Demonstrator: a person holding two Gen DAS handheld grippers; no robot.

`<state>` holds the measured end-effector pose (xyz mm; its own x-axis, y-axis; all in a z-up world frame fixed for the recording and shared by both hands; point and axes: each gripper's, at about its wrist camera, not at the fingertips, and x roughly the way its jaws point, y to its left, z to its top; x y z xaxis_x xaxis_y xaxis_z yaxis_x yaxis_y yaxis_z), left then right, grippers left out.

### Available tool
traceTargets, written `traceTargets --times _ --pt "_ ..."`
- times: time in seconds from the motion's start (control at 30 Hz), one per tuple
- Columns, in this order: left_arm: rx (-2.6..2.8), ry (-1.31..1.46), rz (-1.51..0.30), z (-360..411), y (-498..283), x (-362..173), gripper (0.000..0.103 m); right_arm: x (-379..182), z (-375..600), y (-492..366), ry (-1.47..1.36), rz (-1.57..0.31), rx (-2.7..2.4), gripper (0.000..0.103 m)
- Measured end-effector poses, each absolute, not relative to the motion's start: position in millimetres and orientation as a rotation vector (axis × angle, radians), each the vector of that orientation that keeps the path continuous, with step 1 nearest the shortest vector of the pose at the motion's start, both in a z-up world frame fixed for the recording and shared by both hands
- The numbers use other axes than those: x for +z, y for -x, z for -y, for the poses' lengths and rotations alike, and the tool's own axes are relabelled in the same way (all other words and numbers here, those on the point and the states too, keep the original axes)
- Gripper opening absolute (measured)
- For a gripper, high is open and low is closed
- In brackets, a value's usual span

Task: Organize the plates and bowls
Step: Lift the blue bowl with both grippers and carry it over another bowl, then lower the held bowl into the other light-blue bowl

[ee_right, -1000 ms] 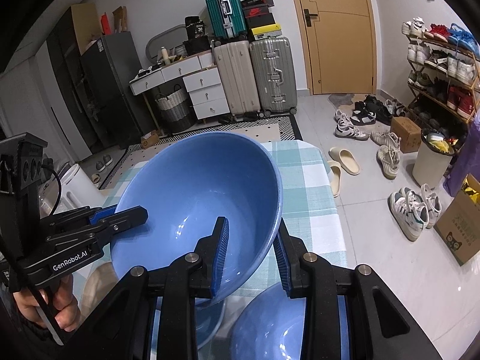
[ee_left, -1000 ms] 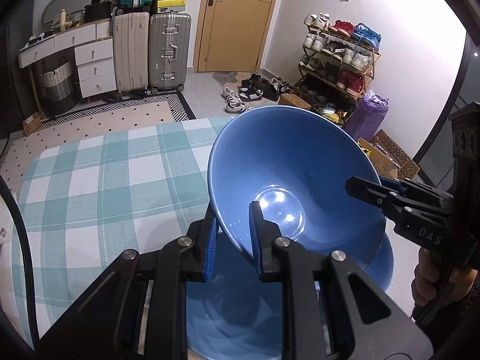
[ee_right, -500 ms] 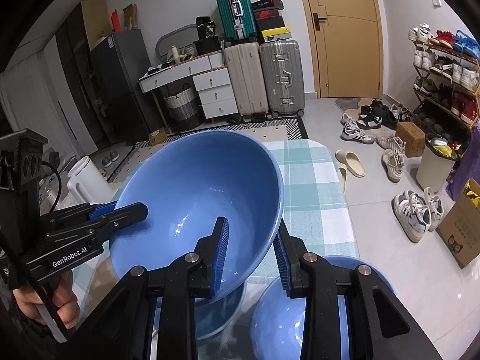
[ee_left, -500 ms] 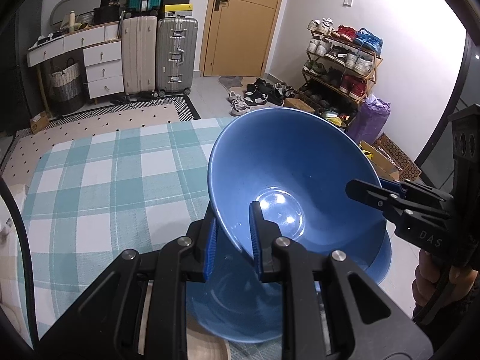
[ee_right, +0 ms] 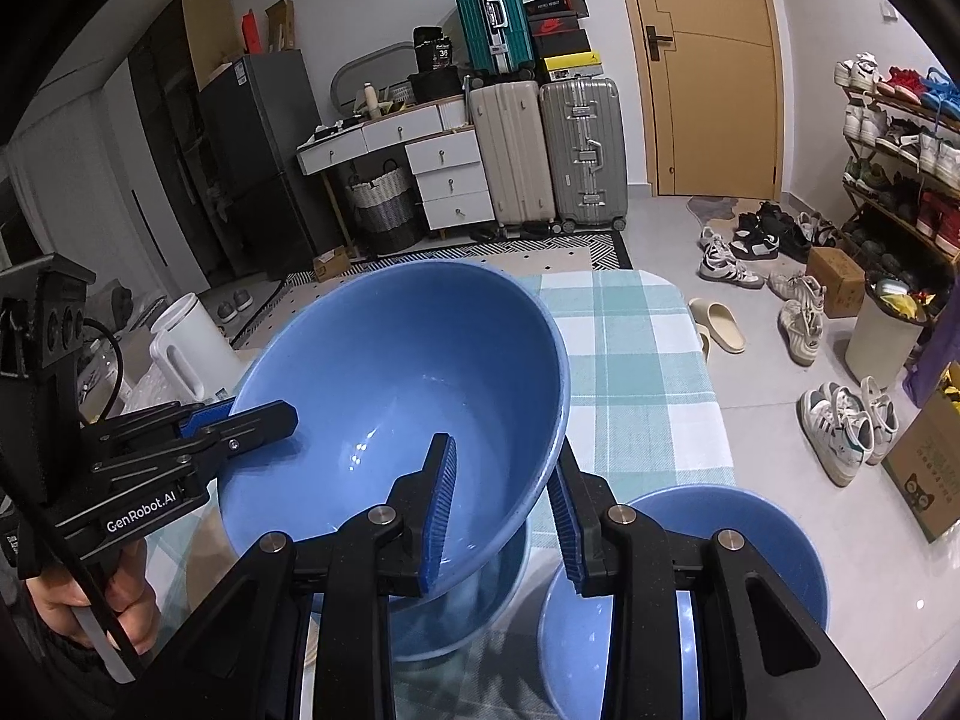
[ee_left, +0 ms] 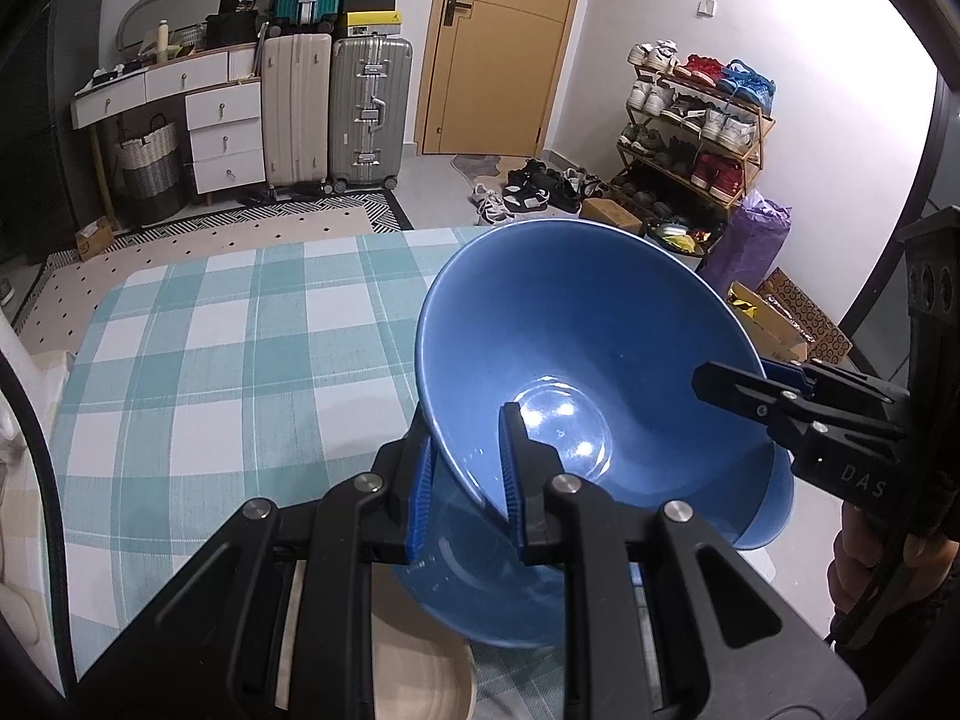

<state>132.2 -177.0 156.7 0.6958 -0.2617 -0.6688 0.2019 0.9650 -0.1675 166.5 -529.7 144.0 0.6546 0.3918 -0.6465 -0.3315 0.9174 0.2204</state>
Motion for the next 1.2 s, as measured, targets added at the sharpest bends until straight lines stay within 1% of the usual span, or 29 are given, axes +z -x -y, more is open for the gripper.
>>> traceTargets --times 0.67,1.2 --pt "-0.231 0.081 -0.772 165 -116 140 0.016 117 526 -146 -0.178 -0.747 0.418 0.033" --pt "-0.161 0.06 -0.829 157 -123 97 0.017 91 505 -138 -0.106 -0.748 0.422 0.034"
